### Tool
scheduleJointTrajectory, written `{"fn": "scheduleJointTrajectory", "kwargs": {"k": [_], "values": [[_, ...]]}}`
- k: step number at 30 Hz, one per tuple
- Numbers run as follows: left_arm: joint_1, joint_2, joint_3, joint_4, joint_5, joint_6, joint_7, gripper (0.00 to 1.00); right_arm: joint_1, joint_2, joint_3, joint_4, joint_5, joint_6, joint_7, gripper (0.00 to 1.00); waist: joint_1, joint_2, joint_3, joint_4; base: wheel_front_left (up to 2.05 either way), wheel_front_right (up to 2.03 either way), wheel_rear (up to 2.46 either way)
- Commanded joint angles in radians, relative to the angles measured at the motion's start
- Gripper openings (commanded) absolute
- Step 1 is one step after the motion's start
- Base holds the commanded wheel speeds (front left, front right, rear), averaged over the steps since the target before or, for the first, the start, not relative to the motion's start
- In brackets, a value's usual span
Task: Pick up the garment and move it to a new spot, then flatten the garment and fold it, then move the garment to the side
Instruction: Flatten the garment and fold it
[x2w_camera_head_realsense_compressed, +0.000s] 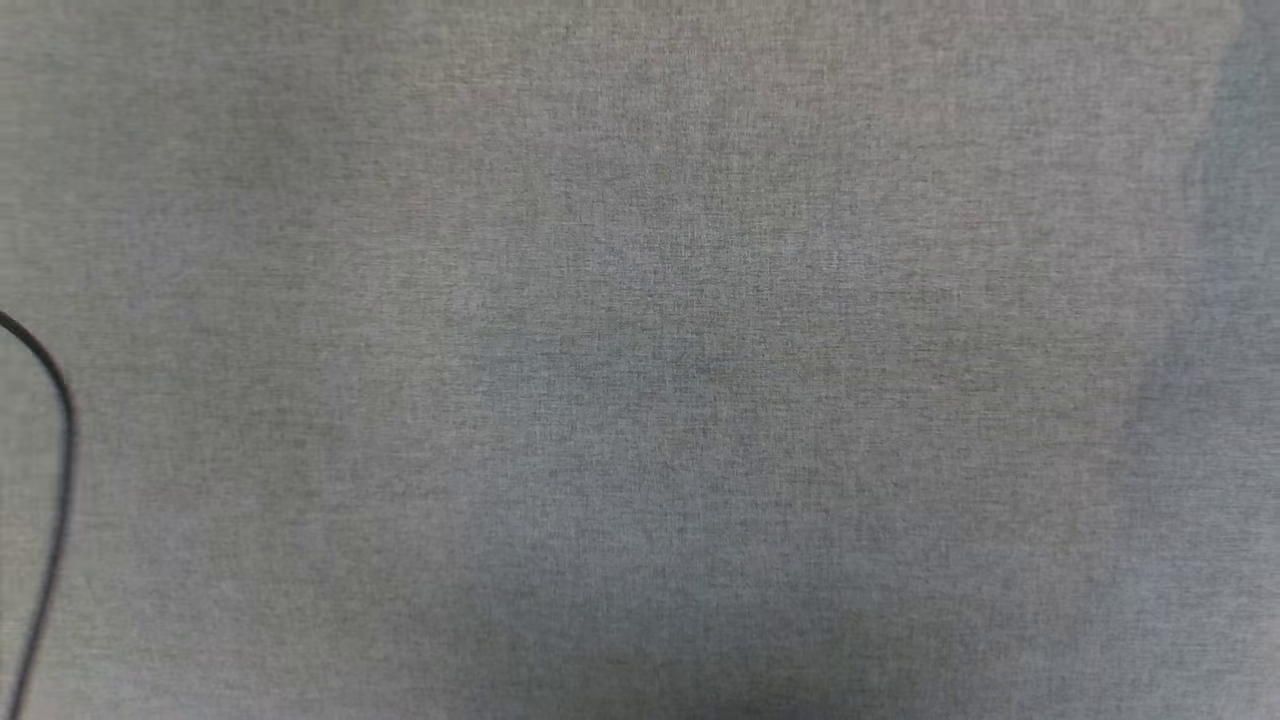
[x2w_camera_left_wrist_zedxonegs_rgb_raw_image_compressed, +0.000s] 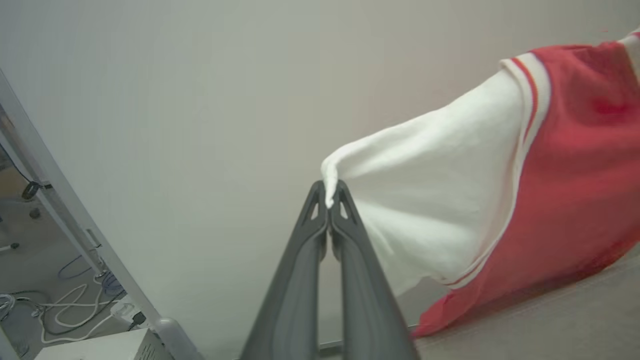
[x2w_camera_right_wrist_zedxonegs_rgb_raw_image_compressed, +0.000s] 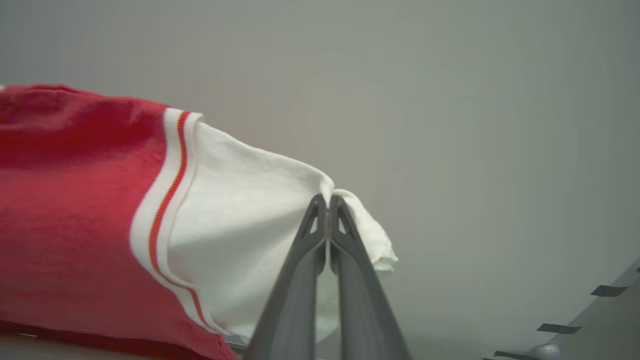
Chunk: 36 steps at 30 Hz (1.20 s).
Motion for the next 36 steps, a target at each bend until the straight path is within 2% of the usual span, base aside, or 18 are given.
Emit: {"fn": "scheduleJointTrajectory", "kwargs": {"k": [1, 15, 22, 25, 26, 36], "values": [[0.068, -0.012, 0.002, -0.012, -0.013, 0.002, -0.006, 0.0, 0.055, -0.01, 0.013, 0.003, 0.022, -0.002, -0.013, 0.0, -0.0002, 0.0, -0.044, 0.009, 0.0, 0.0, 0.0], [0.594, -0.126, 0.007, -0.038, -0.094, 0.002, -0.006, 0.0, 0.609, -0.078, 0.069, -0.073, 0.234, -0.002, -0.026, 0.0, -0.0002, 0.0, -0.326, 0.032, 0.0, 0.0, 0.0], [0.774, -0.122, -0.058, 0.006, -0.154, 0.002, -0.004, 0.0, 0.867, -0.1, 0.078, -0.157, 0.304, -0.002, 0.013, 0.0, -0.0002, 0.0, -0.449, 0.033, 0.0, 0.0, 0.0], [0.838, -0.11, -0.089, 0.019, -0.18, 0.002, 0.008, 0.0, 0.966, -0.105, 0.076, -0.2, 0.326, -0.002, 0.036, 0.0, -0.0002, 0.0, -0.487, 0.031, 0.0, 0.0, 0.0], [0.893, -0.094, -0.115, 0.023, -0.204, 0.002, 0.02, 0.0, 1.049, -0.111, 0.083, -0.241, 0.332, -0.002, 0.061, 0.0, -0.0002, 0.0, -0.52, 0.028, 0.0, 0.0, 0.0], [1.085, -0.074, -0.142, 0.008, -0.269, 0.004, 0.042, 0.0, 1.346, -0.111, 0.055, -0.368, 0.394, -0.002, 0.204, 0.0, -0.0002, 0.0, -0.679, 0.029, 0.0, 0.0, 0.0]]}}
